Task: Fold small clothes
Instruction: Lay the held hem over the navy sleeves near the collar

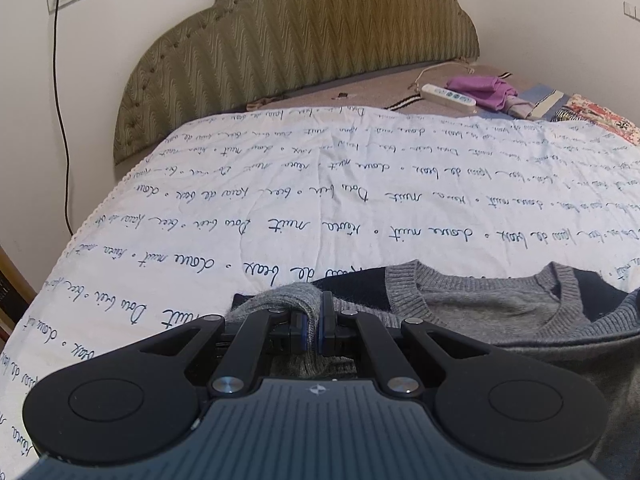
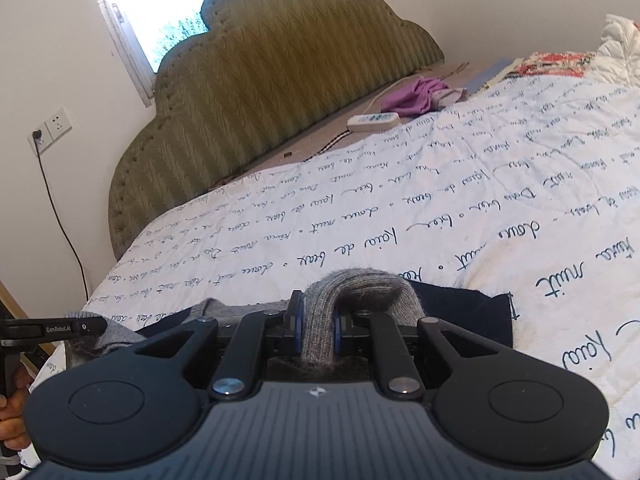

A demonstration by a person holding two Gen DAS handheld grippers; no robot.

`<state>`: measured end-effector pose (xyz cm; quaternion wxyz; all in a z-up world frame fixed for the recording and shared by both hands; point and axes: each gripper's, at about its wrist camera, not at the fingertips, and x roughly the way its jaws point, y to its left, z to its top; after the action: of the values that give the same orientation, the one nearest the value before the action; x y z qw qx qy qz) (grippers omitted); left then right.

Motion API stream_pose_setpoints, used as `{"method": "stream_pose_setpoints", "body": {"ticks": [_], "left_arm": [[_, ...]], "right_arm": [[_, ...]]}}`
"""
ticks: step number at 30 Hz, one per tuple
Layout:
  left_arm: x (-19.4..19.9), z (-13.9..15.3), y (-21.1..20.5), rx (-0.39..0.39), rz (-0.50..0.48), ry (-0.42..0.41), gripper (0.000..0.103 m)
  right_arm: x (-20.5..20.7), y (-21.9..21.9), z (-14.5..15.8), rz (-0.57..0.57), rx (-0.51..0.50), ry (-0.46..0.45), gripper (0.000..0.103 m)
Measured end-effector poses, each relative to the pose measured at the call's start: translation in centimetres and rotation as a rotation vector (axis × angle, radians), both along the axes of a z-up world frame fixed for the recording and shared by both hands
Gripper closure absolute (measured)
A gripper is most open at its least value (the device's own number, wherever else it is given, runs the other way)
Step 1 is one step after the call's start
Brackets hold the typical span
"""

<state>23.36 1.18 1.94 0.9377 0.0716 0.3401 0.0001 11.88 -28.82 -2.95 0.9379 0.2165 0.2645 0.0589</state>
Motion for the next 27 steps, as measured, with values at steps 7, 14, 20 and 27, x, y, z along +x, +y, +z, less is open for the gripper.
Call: {"method": "stream_pose_setpoints", "body": {"ticks": [7,14,20,27], "left_arm": [[1.8,-1.6,0.0,-0.002,0.011,0.046,0.099],[3.1,-2.7,-0.1,0.004,0.011,0.084,0.098],[3.5,-3.3,-0.3,0.025,0.010,0.107,0.091],[3.8,-3.2,-0.4,0.035,0.006,0.113,0.078]], "right_arm": [[1.3,-0.3,-1.1,-0.003,0.015,0.037,0.089],[2.6,-0.4,-1.8,0.007,0.025,0.066,0.087],[3.3,-0.4,-2.2,0.016,0.028,0.086,0.087],[3.7,-0.8,-2.8,0.010,0.051,0.114,0.080]]}}
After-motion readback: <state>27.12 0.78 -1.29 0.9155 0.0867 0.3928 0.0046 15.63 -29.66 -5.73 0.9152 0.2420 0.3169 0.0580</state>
